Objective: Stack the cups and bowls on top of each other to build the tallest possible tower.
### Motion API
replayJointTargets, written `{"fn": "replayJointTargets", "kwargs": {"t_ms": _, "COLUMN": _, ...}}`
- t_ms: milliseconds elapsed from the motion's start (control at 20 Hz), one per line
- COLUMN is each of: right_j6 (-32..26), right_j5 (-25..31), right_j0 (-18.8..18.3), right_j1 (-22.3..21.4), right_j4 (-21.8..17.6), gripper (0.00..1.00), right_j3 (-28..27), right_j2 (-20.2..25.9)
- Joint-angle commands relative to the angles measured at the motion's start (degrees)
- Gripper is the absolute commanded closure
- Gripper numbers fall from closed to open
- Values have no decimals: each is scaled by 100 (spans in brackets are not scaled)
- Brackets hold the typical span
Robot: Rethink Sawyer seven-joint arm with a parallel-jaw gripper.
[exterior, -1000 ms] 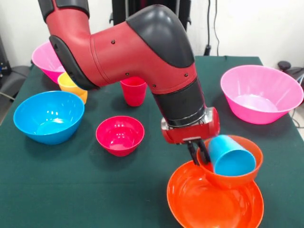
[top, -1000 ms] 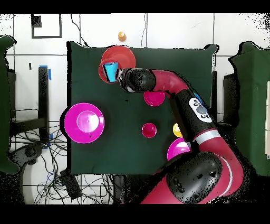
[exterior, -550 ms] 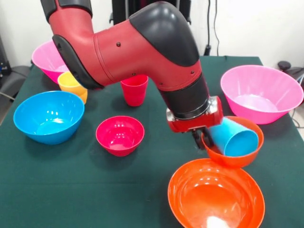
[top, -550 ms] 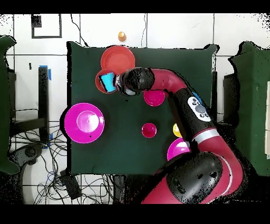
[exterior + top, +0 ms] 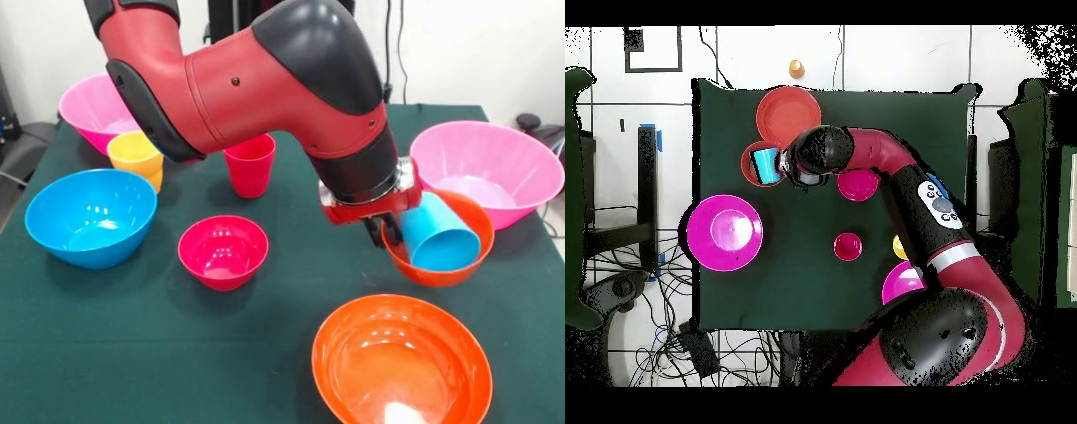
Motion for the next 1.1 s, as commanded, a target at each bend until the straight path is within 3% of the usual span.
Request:
{"fn": "replayJointTargets", "kwargs": {"t_ms": 50, "right_j6": -1734, "right_j5": 1304, "right_j0": 162, "right_j1": -151, "right_j4": -40, "gripper": 100, "right_j3": 189, "right_j2": 66}}
{"fn": "replayJointTargets", "kwargs": {"t_ms": 300, "right_j6": -1986, "right_j5": 2120, "right_j0": 169, "right_j1": -419, "right_j4": -261, "gripper": 100, "right_j3": 298, "right_j2": -68}}
{"fn": "replayJointTargets", "kwargs": {"t_ms": 550, "right_j6": -1740, "right_j5": 2372, "right_j0": 291, "right_j1": -694, "right_j4": -546, "gripper": 100, "right_j3": 159, "right_j2": -202}}
{"fn": "replayJointTargets", "kwargs": {"t_ms": 650, "right_j6": -1644, "right_j5": 2414, "right_j0": 397, "right_j1": -890, "right_j4": -837, "gripper": 100, "right_j3": 0, "right_j2": -333}}
{"fn": "replayJointTargets", "kwargs": {"t_ms": 750, "right_j6": -1481, "right_j5": 2063, "right_j0": 538, "right_j1": -1166, "right_j4": -1363, "gripper": 100, "right_j3": -124, "right_j2": -524}}
{"fn": "replayJointTargets", "kwargs": {"t_ms": 900, "right_j6": -938, "right_j5": 1639, "right_j0": 692, "right_j1": -1581, "right_j4": -1819, "gripper": 100, "right_j3": -94, "right_j2": -740}}
{"fn": "replayJointTargets", "kwargs": {"t_ms": 1100, "right_j6": -271, "right_j5": 889, "right_j0": 755, "right_j1": -1903, "right_j4": -2061, "gripper": 100, "right_j3": 21, "right_j2": -765}}
